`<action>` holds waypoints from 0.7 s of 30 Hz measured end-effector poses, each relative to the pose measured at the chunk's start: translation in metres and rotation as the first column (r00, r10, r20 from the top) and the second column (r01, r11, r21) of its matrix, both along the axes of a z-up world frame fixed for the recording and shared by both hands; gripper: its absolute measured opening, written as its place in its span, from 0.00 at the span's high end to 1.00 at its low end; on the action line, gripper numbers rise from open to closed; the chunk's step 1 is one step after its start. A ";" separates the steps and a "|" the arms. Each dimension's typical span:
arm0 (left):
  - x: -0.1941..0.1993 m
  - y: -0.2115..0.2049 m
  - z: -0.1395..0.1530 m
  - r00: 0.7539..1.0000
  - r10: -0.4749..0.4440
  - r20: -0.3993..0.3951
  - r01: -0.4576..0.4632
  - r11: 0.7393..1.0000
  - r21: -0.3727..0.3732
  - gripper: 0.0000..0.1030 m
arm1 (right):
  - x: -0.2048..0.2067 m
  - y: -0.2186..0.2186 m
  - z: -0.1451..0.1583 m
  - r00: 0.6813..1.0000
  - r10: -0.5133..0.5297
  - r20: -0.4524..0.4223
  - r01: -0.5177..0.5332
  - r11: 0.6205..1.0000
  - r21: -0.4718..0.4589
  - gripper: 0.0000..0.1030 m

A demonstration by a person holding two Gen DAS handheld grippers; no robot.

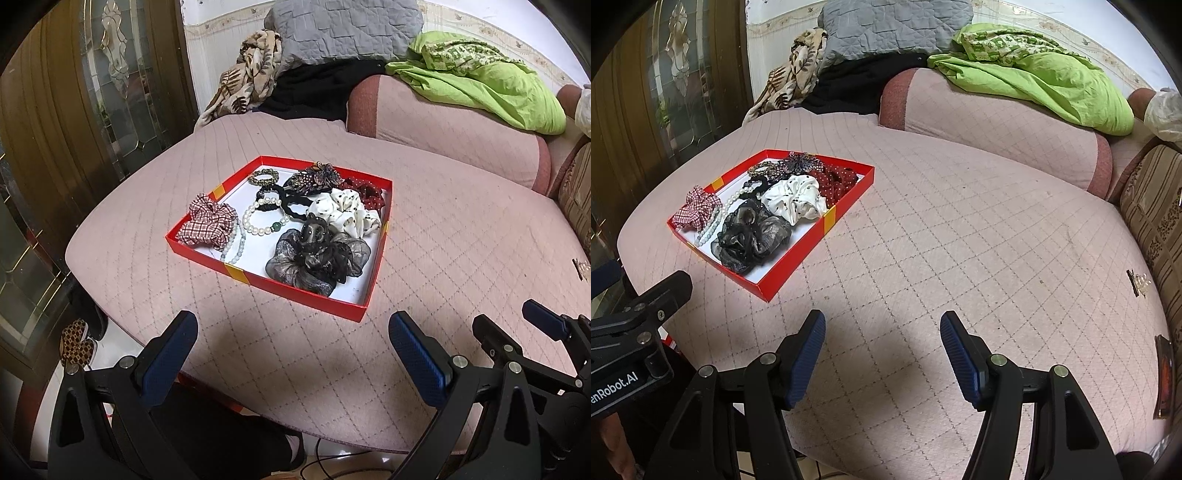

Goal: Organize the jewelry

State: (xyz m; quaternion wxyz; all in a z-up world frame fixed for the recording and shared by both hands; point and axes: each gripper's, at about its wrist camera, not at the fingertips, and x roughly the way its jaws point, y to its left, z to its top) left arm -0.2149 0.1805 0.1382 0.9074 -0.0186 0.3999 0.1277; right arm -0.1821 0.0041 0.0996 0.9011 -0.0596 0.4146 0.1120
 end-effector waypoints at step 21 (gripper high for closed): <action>0.007 0.002 -0.009 0.999 -0.012 -0.045 0.009 0.998 -0.060 0.00 | 0.001 0.001 -0.003 1.000 0.008 -0.009 -0.008 1.000 -0.001 0.30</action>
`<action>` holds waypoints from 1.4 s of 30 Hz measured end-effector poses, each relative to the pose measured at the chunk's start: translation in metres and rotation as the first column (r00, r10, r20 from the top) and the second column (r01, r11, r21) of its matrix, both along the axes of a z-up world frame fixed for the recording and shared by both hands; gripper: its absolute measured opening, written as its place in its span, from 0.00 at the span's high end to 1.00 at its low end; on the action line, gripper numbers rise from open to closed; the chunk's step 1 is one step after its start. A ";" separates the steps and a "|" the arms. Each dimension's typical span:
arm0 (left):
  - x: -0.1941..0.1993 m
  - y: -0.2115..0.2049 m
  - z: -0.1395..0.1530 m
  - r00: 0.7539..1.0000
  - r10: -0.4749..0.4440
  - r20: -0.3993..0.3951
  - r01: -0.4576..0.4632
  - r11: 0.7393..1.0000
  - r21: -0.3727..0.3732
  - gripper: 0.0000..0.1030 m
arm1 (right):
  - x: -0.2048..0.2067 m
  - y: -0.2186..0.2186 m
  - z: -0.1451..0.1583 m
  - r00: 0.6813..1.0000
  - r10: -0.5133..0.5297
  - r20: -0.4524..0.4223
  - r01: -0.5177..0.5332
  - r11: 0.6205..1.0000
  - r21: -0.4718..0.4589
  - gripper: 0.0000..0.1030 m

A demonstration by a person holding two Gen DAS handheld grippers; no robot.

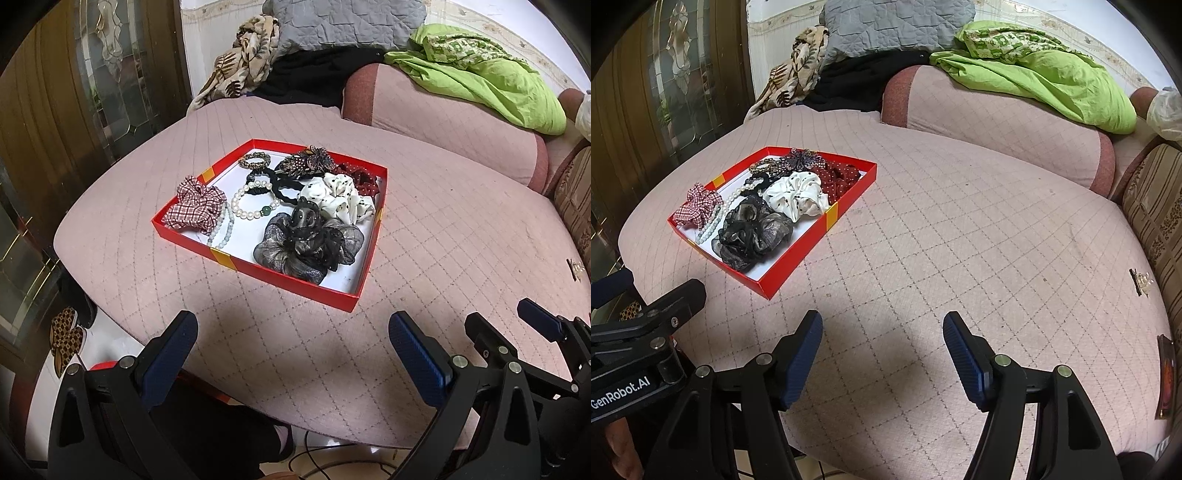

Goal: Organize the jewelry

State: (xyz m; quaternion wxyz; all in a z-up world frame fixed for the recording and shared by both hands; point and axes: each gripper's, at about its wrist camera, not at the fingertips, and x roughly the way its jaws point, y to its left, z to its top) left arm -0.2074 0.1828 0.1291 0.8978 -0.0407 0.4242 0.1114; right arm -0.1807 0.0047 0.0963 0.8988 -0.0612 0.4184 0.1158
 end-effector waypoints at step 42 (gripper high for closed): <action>0.002 0.020 -0.014 0.998 0.045 -0.035 -0.047 0.997 -0.058 0.00 | -0.001 0.006 -0.011 1.000 0.006 0.009 -0.005 0.997 -0.072 0.26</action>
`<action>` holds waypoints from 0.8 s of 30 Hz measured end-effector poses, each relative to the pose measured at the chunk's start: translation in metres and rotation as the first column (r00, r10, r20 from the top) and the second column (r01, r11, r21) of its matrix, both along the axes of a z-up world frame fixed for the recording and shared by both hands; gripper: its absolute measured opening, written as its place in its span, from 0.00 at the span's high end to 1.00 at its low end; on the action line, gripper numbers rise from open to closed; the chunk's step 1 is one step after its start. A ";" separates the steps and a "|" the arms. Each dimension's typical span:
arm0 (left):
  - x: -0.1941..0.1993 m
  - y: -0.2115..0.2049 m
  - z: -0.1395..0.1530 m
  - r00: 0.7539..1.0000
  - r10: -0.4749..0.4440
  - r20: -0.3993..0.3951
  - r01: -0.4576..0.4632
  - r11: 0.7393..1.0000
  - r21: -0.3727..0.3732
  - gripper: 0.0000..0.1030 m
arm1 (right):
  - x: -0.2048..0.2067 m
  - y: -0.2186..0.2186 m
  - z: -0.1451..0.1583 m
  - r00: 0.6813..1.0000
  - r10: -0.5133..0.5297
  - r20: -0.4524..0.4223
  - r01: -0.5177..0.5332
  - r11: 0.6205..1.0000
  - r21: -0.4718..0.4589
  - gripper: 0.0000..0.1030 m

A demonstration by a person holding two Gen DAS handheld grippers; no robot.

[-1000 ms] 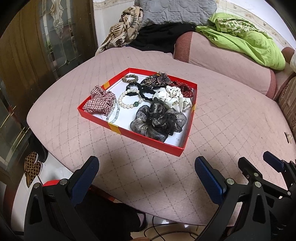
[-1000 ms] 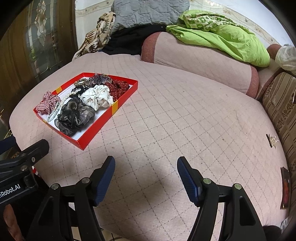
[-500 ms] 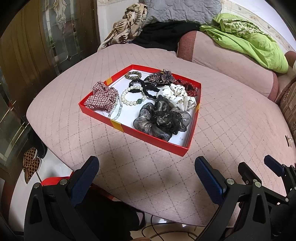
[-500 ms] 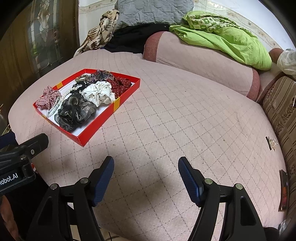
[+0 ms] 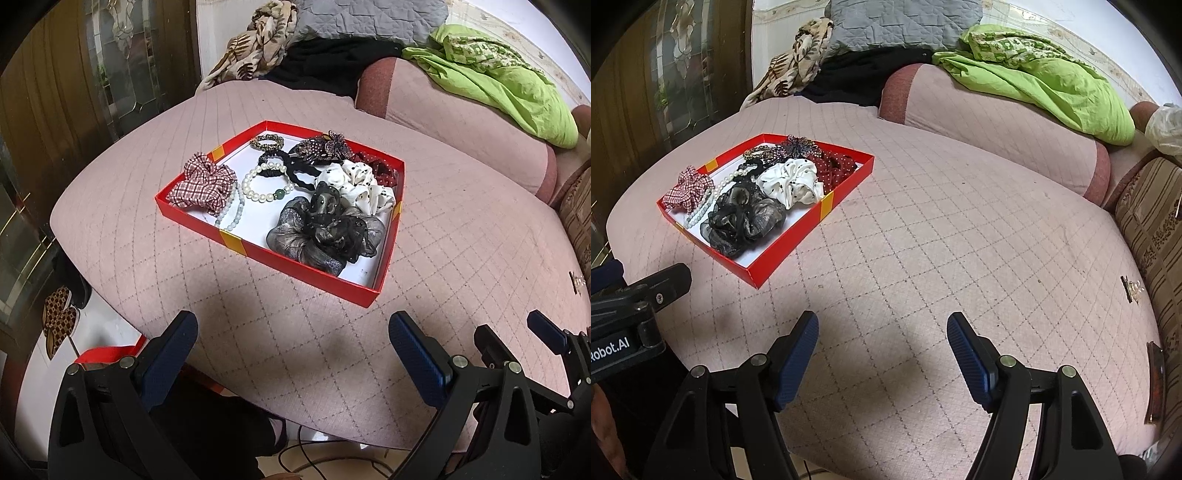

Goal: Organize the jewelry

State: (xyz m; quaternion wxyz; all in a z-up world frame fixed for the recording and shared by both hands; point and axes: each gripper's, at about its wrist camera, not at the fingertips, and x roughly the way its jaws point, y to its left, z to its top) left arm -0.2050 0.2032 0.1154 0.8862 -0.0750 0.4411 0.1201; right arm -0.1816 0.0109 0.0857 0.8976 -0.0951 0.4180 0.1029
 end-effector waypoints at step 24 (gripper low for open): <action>0.003 0.002 0.001 1.000 0.020 -0.005 -0.020 1.000 0.000 0.00 | -0.002 0.004 -0.003 0.999 0.034 -0.007 -0.034 0.999 0.002 0.26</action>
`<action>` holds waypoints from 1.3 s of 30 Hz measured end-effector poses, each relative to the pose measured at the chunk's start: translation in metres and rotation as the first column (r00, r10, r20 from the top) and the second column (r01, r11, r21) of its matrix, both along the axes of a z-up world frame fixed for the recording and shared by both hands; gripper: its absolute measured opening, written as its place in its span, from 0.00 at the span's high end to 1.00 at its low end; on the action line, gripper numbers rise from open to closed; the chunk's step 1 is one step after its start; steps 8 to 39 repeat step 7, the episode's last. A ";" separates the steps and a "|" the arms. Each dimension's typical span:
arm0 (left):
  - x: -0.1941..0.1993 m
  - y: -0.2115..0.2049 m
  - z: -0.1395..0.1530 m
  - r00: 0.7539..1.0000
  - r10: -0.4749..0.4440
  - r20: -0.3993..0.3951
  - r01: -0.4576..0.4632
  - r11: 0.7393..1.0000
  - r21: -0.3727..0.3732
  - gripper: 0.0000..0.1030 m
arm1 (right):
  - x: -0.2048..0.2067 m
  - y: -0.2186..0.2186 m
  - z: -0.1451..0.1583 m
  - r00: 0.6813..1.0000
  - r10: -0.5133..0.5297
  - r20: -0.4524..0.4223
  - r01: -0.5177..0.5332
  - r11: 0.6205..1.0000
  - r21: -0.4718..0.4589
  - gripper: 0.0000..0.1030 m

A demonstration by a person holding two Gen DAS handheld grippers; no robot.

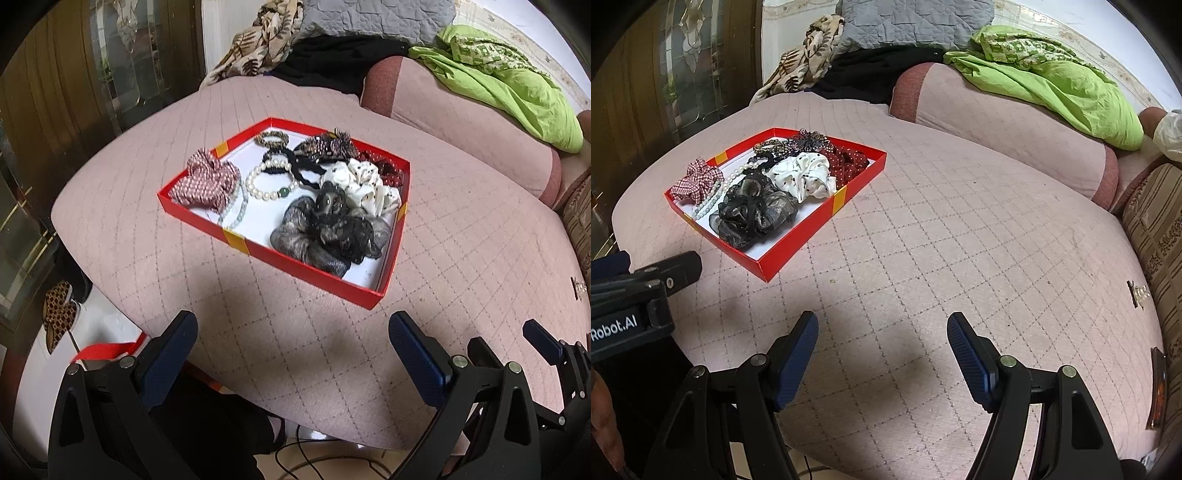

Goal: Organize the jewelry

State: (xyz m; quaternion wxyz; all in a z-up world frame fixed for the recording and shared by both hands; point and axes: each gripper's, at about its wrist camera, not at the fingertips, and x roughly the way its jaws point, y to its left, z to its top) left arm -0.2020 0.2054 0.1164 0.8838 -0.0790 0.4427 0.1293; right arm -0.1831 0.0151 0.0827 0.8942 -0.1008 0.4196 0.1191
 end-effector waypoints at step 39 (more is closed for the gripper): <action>0.008 -0.025 0.023 0.998 -0.041 0.054 0.037 0.997 0.074 0.00 | 0.012 -0.026 0.004 0.999 -0.046 -0.022 0.047 0.997 0.057 0.26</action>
